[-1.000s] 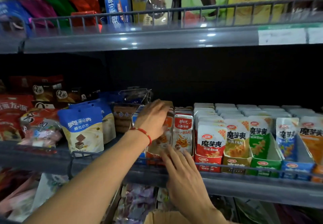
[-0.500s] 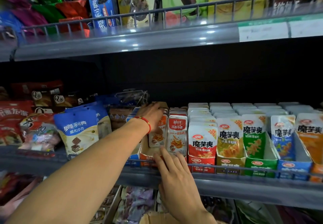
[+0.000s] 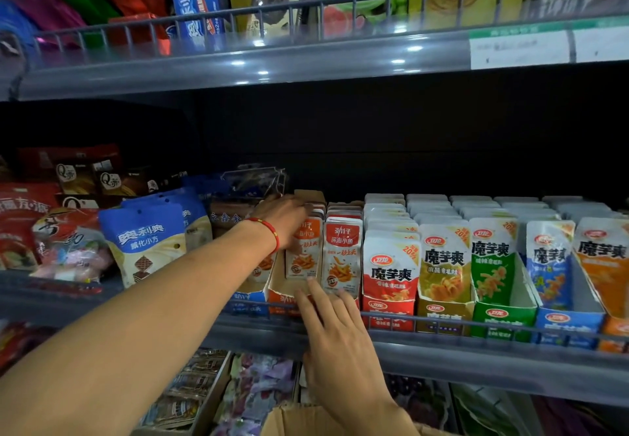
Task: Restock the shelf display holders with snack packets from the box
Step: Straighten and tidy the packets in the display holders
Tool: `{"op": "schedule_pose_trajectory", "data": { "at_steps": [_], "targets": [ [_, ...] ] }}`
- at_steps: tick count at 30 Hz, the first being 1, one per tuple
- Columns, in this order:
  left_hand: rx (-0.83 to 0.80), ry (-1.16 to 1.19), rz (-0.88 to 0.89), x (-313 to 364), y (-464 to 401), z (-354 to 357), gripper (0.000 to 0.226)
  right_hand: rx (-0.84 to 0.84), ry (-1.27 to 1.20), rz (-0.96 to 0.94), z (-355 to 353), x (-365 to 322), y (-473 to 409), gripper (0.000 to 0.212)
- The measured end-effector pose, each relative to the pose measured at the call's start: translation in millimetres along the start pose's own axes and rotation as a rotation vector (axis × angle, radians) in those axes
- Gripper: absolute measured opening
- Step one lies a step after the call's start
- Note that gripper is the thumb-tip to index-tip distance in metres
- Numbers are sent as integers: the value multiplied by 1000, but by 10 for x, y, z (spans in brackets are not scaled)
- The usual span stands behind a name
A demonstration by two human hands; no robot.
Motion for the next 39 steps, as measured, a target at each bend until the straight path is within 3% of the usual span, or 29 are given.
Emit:
{"op": "schedule_pose_trajectory", "data": {
  "at_steps": [9,15,20,25,29,39],
  "targets": [
    [1,32,-45,25,21,-36,89,9,34,-44,-86,18,84,97],
    [58,297,123,438,175,-260,83,108,149,67,-257,203,487,66],
    [20,230,73,612,152,-133,95,141,212,216,-408,497,751,88],
    [53,263,42,631,157,-109,90,157,247,153,-430,467,758,85],
    [80,285,32,589,195,-171,97,64,223,58,-307,319,590,90],
    [161,231,14,587,286,-242,92,114,22,102,-292,363,398,91]
  ]
}}
Point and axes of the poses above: each hand's wrist, its own y-axis away from the middle knuckle, its own z-axis out of the palm, x = y × z, the point moved 10 cm from there along -y, towards the middle knuckle, and after that the axes turned 14 degrees about -z, right-handed, at the moved point
